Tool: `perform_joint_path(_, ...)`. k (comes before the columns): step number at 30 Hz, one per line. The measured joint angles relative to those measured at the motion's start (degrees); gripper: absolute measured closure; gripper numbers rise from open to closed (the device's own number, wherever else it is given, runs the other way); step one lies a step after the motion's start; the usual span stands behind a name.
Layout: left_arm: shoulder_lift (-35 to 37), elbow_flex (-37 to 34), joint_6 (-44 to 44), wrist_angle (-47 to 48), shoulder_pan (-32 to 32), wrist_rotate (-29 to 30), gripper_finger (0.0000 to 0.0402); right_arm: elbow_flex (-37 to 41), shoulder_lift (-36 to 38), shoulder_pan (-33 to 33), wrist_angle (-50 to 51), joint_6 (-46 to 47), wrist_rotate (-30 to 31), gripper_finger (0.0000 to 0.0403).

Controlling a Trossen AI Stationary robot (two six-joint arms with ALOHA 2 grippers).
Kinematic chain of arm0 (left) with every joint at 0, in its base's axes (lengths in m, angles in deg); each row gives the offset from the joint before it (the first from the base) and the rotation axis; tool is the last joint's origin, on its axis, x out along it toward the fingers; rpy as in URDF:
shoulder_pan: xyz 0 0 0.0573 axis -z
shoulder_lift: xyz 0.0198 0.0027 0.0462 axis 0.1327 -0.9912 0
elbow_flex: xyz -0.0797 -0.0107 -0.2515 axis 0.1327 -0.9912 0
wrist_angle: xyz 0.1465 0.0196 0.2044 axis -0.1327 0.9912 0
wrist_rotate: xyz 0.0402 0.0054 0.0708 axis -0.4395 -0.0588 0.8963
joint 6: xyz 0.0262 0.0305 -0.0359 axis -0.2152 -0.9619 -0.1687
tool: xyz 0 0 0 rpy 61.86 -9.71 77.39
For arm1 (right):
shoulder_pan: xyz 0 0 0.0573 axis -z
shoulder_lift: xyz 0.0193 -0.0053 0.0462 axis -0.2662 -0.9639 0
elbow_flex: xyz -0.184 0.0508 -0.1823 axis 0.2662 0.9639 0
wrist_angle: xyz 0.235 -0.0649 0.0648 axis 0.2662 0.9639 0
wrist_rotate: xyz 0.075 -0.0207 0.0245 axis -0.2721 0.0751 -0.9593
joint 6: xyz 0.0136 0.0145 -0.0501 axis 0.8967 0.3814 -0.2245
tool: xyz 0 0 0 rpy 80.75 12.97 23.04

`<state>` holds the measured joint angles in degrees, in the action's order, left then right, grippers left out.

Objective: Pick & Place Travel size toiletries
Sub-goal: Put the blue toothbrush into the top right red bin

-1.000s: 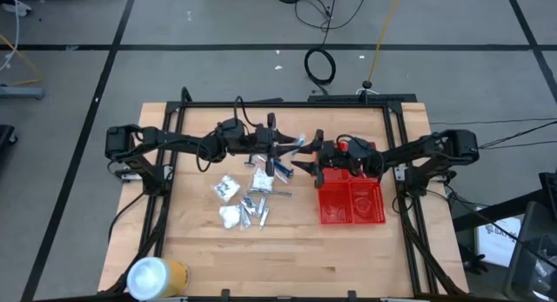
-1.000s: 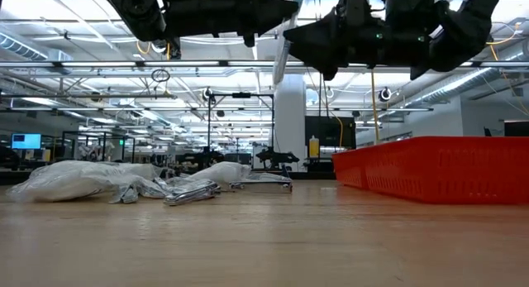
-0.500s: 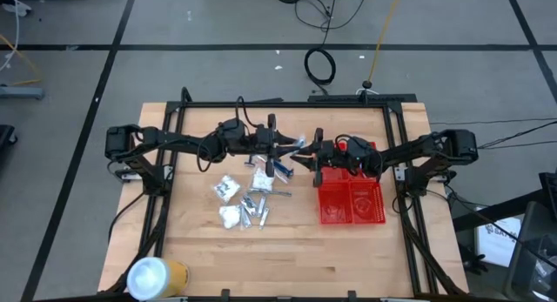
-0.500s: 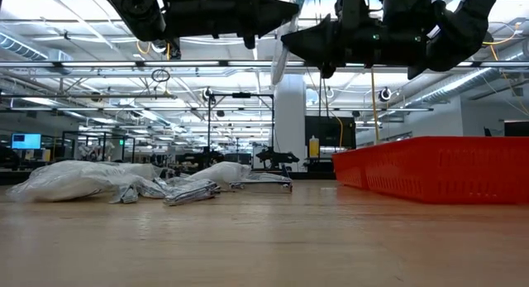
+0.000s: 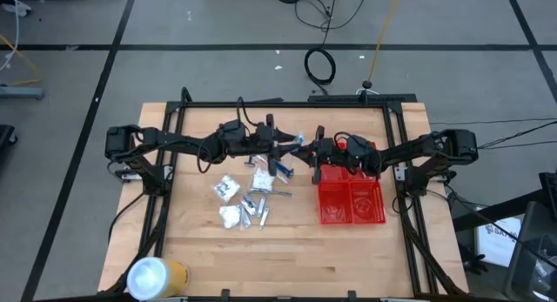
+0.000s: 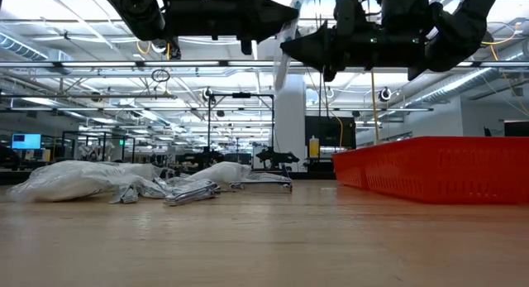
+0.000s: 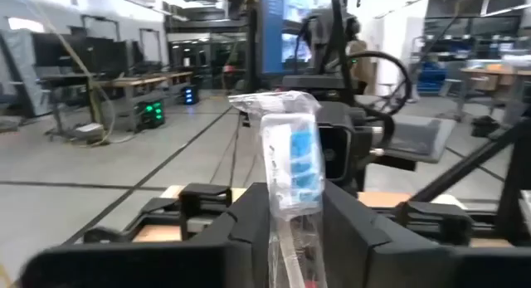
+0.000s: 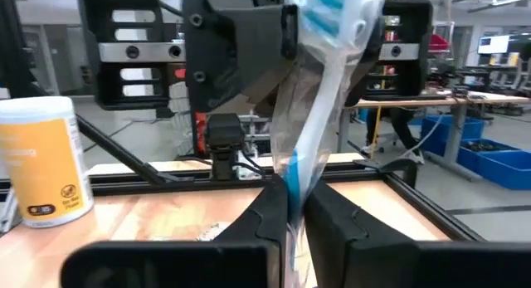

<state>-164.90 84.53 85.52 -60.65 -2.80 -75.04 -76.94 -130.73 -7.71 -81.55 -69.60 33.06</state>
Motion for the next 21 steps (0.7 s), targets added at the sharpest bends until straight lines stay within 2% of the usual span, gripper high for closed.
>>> perform_joint_path(6,0.8,2.8,-2.4,1.5,1.1,1.9,0.0189,0.0,1.3,0.3,6.7,-0.5,0.7,0.0386)
perform_joint_path(11,2.9,4.0,-7.8,8.9,1.2,7.2,0.0113,0.1,9.4,0.9,20.2,-1.3,0.9,0.0387)
perform_joint_path(18,4.8,4.1,-9.1,20.9,1.1,25.2,0.0064,0.0,26.9,0.9,50.7,1.1,8.1,0.0387)
perform_joint_path(21,4.4,4.1,-8.4,25.1,1.1,28.3,0.0058,0.0,33.8,1.2,63.2,5.6,13.6,0.0384)
